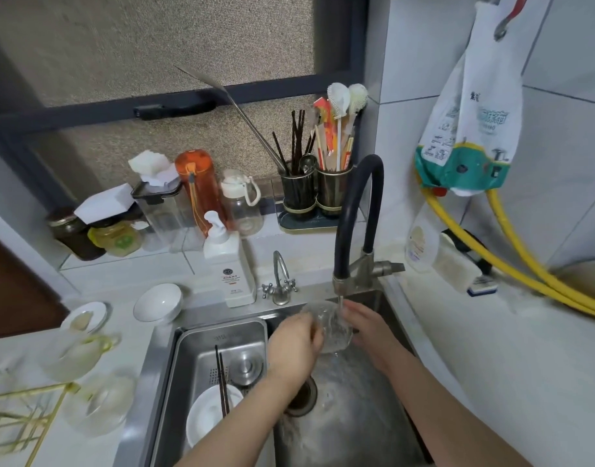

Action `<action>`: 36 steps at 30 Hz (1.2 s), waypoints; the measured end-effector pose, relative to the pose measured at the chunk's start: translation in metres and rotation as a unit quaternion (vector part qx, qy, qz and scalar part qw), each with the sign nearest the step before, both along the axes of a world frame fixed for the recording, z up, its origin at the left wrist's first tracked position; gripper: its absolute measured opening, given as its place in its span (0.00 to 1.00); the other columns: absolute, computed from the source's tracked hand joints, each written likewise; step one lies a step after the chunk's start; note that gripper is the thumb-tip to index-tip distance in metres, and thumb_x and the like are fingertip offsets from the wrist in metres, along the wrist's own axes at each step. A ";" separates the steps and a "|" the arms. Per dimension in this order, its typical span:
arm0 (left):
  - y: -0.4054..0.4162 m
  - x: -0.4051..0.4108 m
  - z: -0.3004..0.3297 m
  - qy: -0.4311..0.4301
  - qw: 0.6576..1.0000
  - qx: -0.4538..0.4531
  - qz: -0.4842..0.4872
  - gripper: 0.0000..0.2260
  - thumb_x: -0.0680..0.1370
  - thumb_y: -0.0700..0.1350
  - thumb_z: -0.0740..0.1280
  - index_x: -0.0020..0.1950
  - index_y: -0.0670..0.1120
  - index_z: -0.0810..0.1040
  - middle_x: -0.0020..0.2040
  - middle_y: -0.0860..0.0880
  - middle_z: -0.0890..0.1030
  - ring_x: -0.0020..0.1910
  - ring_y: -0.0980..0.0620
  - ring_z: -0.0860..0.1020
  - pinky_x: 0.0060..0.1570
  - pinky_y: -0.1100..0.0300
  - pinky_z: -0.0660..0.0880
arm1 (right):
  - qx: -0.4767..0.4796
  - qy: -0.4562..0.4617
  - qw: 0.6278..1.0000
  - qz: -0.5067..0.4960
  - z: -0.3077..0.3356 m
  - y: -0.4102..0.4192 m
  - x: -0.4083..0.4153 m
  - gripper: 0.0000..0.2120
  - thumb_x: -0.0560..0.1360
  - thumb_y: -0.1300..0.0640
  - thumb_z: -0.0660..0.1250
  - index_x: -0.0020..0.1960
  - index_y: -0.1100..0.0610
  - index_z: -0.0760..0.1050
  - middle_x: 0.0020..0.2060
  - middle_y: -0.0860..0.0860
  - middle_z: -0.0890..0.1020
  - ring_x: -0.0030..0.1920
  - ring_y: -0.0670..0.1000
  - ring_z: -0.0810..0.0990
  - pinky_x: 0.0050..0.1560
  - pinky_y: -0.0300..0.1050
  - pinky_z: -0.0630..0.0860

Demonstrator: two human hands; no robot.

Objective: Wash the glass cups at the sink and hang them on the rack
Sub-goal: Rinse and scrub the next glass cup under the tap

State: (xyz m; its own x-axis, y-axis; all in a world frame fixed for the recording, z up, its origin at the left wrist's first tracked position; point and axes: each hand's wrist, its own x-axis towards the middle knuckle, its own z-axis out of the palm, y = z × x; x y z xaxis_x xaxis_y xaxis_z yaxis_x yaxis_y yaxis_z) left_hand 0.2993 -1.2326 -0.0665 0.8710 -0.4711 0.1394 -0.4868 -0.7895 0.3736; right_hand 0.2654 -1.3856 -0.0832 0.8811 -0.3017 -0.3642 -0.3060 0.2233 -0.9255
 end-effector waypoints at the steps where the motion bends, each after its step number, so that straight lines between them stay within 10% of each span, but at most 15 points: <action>1: -0.001 0.001 0.001 0.052 0.997 -0.034 0.038 0.07 0.77 0.50 0.64 0.41 0.49 0.73 0.42 0.50 0.80 0.43 0.50 0.77 0.38 0.58 0.66 | -0.010 0.009 1.000 -0.012 0.000 0.000 0.002 0.15 0.77 0.56 0.65 0.64 0.56 0.76 0.59 0.53 0.80 0.61 0.53 0.77 0.67 0.57 0.71; 7: -0.013 0.011 -0.014 0.361 0.863 -0.291 0.201 0.16 0.77 0.50 0.68 0.32 0.46 0.72 0.24 0.49 0.76 0.25 0.48 0.73 0.34 0.54 0.71 | -0.155 0.038 0.987 0.024 0.004 -0.009 0.006 0.15 0.79 0.61 0.61 0.65 0.60 0.74 0.59 0.52 0.78 0.59 0.50 0.76 0.66 0.49 0.71; 18: -0.048 0.014 -0.027 0.587 0.678 -0.347 0.275 0.17 0.83 0.42 0.50 0.38 0.39 0.70 0.20 0.44 0.73 0.15 0.47 0.74 0.17 0.56 0.75 | -0.292 0.074 0.951 0.064 0.010 -0.026 0.004 0.15 0.79 0.61 0.60 0.64 0.59 0.76 0.62 0.54 0.78 0.63 0.51 0.75 0.66 0.45 0.69; 23: -0.052 0.005 -0.026 0.639 0.584 -0.400 0.302 0.16 0.82 0.36 0.54 0.38 0.34 0.74 0.22 0.39 0.78 0.17 0.45 0.77 0.14 0.56 0.73 | -0.320 0.074 0.941 0.079 0.017 -0.033 0.004 0.15 0.79 0.62 0.58 0.63 0.57 0.76 0.62 0.51 0.77 0.63 0.50 0.73 0.62 0.39 0.66; 32: -0.076 0.003 -0.025 0.680 0.305 -0.566 0.353 0.18 0.81 0.38 0.57 0.33 0.32 0.73 0.19 0.39 0.75 0.14 0.44 0.74 0.10 0.54 0.68 | -0.257 0.069 0.963 0.043 0.019 -0.051 0.010 0.19 0.78 0.66 0.58 0.68 0.58 0.70 0.64 0.54 0.74 0.62 0.51 0.72 0.61 0.41 0.67; 36: -0.074 0.005 -0.021 0.682 0.272 -0.576 0.359 0.16 0.80 0.39 0.60 0.34 0.32 0.73 0.18 0.40 0.74 0.13 0.45 0.73 0.11 0.54 0.68 | -0.213 0.074 0.974 0.014 0.008 -0.058 0.016 0.10 0.77 0.66 0.59 0.56 0.58 0.74 0.51 0.50 0.77 0.50 0.47 0.72 0.54 0.41 0.70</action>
State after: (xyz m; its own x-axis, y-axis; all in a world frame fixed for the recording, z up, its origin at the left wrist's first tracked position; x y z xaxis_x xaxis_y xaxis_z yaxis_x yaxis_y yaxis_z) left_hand 0.3048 -1.3070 -0.0878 0.2921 -0.4391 -0.8496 0.8502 0.5261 0.0204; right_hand 0.2815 -1.4439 -0.0751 0.8384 -0.4297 -0.3352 -0.4441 -0.1820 -0.8773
